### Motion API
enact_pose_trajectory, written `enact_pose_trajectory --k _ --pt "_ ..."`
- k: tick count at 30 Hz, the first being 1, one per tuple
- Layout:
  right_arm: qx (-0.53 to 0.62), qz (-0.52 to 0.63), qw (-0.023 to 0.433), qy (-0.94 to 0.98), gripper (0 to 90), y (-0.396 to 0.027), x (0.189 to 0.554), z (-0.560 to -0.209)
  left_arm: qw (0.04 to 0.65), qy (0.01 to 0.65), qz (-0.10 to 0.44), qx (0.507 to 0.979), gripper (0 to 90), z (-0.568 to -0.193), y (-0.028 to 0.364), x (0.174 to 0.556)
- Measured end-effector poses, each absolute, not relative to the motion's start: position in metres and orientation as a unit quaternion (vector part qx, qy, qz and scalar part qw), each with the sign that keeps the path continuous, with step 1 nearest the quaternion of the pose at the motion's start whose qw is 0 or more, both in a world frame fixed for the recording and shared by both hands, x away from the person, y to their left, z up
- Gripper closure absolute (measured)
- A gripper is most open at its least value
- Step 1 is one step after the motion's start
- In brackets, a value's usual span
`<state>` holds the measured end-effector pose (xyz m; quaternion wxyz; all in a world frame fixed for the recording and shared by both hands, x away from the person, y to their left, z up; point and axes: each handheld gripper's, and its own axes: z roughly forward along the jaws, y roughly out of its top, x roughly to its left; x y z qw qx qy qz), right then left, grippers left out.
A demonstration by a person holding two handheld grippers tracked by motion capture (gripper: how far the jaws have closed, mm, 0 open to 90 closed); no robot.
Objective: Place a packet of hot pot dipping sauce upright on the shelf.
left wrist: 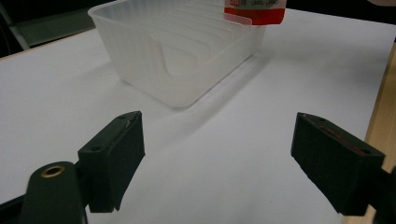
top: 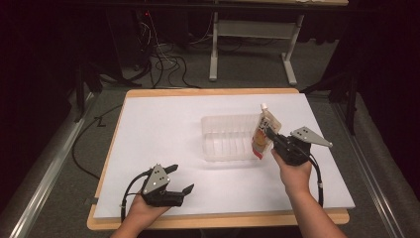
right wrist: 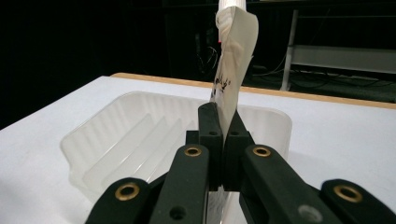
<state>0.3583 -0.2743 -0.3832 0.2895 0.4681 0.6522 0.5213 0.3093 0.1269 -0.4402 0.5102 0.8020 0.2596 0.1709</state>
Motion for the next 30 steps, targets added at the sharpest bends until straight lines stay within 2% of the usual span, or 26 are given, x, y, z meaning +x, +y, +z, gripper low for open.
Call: enact_pose_trajectory --k 30 --pt "0.483 0.503 0.308 0.647 90.0 -0.258 0.398 -0.393 0.512 0.257 0.171 0.802 18.0 -0.44 0.127 0.31"
